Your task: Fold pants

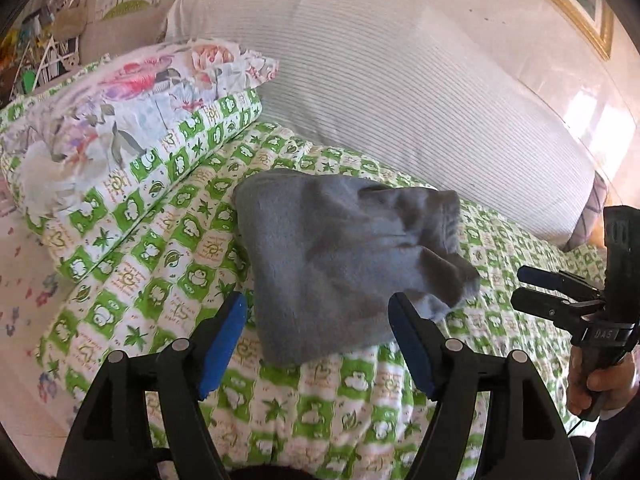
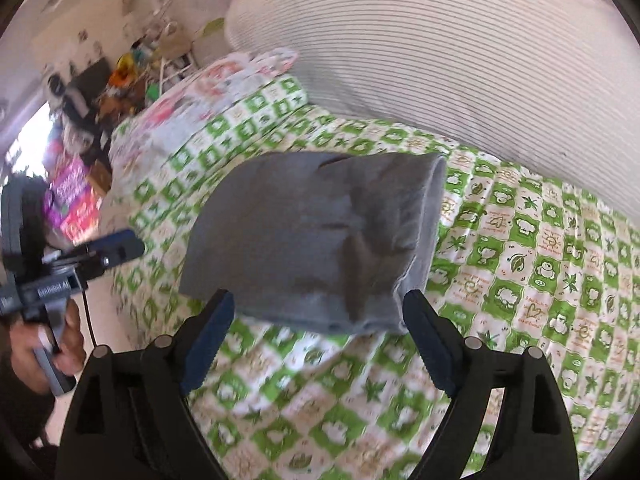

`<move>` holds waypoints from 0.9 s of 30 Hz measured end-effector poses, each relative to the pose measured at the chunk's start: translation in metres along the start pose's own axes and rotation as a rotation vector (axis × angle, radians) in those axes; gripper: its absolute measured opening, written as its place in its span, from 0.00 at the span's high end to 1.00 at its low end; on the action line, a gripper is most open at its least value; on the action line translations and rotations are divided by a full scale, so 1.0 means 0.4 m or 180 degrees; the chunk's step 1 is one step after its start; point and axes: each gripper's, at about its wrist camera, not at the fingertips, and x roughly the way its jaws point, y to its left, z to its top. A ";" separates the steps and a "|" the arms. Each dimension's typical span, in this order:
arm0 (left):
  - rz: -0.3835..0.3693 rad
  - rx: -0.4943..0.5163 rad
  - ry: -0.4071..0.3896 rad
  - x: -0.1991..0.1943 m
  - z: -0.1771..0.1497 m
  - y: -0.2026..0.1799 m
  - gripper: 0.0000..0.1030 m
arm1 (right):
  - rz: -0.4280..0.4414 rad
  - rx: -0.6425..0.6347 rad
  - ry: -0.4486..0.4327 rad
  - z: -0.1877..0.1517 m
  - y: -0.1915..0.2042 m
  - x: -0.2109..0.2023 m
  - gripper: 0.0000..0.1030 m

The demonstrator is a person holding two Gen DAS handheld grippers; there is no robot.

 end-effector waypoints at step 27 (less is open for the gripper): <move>0.0169 0.0532 -0.0136 -0.110 -0.045 -0.095 0.22 | 0.0022 -0.0281 -0.0073 -0.019 0.076 -0.092 0.14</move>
